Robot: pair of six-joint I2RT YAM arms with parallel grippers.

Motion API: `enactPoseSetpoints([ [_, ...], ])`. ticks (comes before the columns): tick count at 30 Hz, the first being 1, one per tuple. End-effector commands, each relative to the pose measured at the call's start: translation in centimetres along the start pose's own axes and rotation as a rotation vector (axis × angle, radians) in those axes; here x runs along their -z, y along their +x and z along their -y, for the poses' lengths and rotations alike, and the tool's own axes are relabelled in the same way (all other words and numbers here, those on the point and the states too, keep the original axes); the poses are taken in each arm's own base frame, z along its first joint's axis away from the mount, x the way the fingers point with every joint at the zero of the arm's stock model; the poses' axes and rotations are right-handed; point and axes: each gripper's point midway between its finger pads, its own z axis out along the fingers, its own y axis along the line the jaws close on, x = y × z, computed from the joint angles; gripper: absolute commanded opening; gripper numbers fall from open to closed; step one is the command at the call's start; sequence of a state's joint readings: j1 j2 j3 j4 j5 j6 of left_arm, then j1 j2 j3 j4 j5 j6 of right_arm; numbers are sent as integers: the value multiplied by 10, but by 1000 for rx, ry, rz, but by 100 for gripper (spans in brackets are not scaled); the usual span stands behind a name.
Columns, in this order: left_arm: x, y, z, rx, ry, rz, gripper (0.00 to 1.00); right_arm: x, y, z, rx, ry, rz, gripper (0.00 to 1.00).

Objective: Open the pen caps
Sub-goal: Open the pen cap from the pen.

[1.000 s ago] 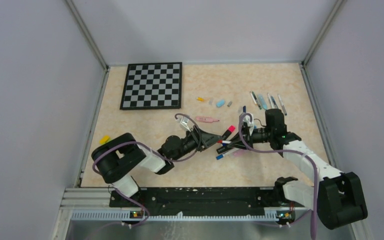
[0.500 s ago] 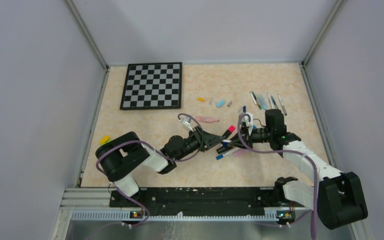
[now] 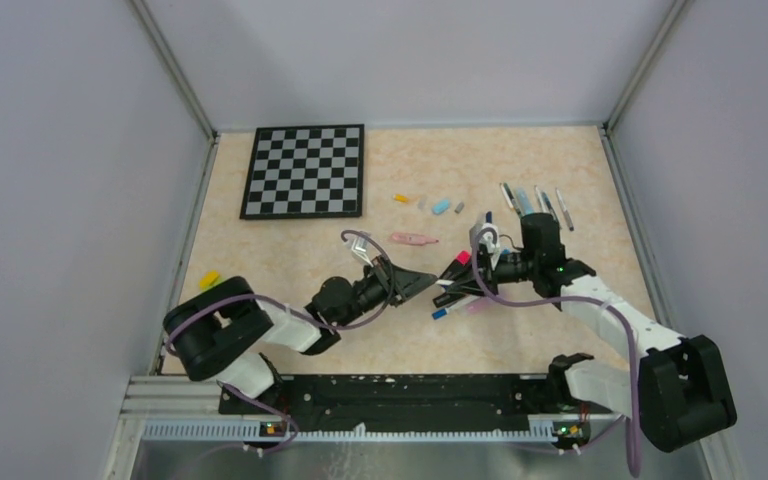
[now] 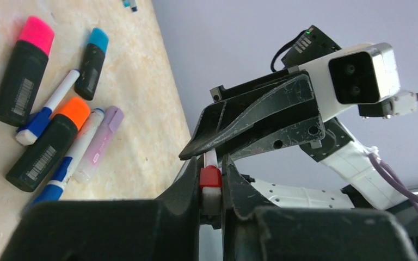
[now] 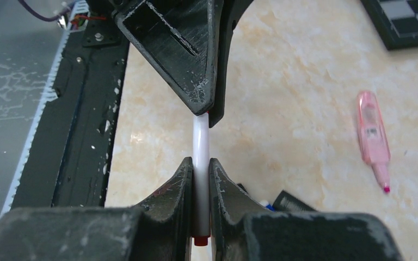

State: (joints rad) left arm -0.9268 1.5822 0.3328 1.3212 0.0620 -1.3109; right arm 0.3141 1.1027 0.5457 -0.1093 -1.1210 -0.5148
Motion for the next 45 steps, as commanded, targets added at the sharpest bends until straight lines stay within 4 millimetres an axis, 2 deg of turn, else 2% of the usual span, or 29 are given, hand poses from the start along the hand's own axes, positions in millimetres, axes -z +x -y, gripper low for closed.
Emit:
enactPoseSetpoints([
  [1,30,-90,21,-59,24,374,0,5,6,2,-58,17,-34,0],
  [3,39,-101,17,-64,-15,432,0,5,4,3,-60,18,-30,0],
  [10,58,-112,27,-12,38,508,0,5,3,1,-59,8,-25,0],
  [15,63,-114,32,20,69,521,0,5,4,0,-49,-1,-23,0],
  [19,59,-114,33,-18,64,502,0,6,3,7,-42,37,-31,0],
  [24,43,-96,19,-100,8,345,0,19,0,36,-83,187,-12,0],
  [28,33,-75,1,-196,-59,191,2,37,2,65,-139,351,-6,0],
  [32,28,-64,-22,-303,-176,84,4,57,10,93,-175,499,-26,0],
  [37,25,-65,-38,-424,-283,23,11,81,25,121,-207,640,-92,0],
  [42,23,-69,-60,-502,-389,-28,11,105,47,147,-242,731,-218,1],
  [45,22,-71,-72,-505,-418,-53,11,113,59,158,-276,729,-307,1],
])
